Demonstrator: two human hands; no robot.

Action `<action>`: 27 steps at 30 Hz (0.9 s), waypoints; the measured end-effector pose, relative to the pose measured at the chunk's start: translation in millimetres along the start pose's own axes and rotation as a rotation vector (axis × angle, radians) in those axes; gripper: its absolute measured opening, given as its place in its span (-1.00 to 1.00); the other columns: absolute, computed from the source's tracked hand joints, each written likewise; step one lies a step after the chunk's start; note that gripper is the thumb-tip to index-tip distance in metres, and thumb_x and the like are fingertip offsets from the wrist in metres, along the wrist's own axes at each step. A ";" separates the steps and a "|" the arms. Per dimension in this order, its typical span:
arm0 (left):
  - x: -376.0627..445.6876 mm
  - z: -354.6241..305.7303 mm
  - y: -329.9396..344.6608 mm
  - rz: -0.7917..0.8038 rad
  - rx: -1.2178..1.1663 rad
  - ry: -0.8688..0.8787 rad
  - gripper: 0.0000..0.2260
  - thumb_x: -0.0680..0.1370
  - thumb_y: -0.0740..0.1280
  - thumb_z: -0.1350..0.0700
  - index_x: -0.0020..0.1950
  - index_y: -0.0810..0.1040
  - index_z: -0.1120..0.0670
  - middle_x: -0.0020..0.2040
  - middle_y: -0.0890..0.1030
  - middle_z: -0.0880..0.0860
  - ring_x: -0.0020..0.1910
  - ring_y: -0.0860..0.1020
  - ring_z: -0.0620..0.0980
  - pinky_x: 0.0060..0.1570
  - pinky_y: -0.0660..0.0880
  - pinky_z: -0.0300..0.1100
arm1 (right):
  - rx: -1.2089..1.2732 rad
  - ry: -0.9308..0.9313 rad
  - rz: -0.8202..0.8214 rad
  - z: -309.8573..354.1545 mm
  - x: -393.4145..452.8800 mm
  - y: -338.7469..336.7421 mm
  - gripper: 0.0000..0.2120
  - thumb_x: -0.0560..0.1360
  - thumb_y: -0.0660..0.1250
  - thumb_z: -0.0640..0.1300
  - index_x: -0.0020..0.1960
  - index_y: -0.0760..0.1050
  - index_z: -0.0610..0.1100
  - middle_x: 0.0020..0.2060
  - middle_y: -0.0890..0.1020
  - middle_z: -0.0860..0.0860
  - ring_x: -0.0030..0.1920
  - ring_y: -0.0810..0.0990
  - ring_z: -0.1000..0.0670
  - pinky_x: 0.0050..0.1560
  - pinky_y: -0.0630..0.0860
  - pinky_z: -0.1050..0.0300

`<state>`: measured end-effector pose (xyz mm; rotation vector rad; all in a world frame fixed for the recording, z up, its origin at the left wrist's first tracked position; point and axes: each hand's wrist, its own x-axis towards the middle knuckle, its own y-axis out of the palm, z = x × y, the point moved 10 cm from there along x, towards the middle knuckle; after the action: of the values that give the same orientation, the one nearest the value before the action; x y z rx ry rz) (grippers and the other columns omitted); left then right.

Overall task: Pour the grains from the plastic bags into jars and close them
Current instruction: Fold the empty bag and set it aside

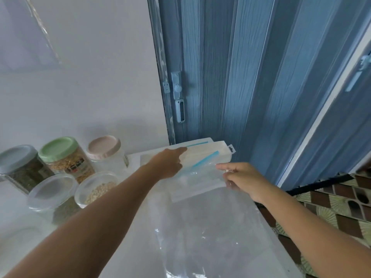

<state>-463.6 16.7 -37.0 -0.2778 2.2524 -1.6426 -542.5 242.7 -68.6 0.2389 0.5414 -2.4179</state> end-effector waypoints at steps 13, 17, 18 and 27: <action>4.6 15.3 -25.6 -0.259 -0.143 -0.017 -0.54 0.65 0.26 0.27 0.51 0.41 -0.08 0.08 0.66 0.02 0.00 0.59 0.04 -0.02 0.45 -0.16 | 0.066 -0.010 0.022 1.8 5.1 0.1 -0.60 0.62 0.25 -0.36 0.33 0.64 -0.03 0.06 0.62 -0.06 -0.40 0.63 0.20 -0.30 0.52 0.38; -5.0 9.0 -72.2 -0.375 -0.203 0.037 -0.54 0.62 0.29 0.27 0.48 0.44 -0.08 0.02 0.65 -0.01 0.01 0.60 0.07 0.03 0.46 -0.16 | 0.221 -0.014 0.017 14.6 14.3 -1.6 -0.62 0.62 0.31 -0.35 0.23 0.69 0.04 0.08 0.68 -0.12 -0.18 0.69 0.04 -0.12 0.62 0.27; -8.3 7.2 -82.6 -0.396 -0.208 0.046 -0.54 0.62 0.29 0.27 0.48 0.44 -0.08 0.02 0.65 -0.02 0.00 0.60 0.07 0.04 0.48 -0.14 | 0.264 -0.016 0.030 19.7 17.5 -0.4 -0.63 0.62 0.32 -0.35 0.24 0.69 0.03 0.11 0.69 -0.13 -0.06 0.71 -0.04 -0.04 0.65 0.23; -21.8 2.3 -103.9 -0.431 -0.192 0.075 -0.54 0.64 0.28 0.26 0.50 0.41 -0.07 0.02 0.65 -0.06 0.00 0.57 0.06 -0.02 0.41 -0.16 | 0.302 -0.008 0.048 42.4 64.4 12.9 -0.62 0.60 0.32 -0.39 0.21 0.70 0.00 0.01 0.68 -0.12 -0.30 0.53 0.06 -0.01 0.63 0.15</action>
<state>-446.9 -10.2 64.3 -0.8113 2.5411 -1.6498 -586.0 179.5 -53.9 0.3649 0.1616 -2.4453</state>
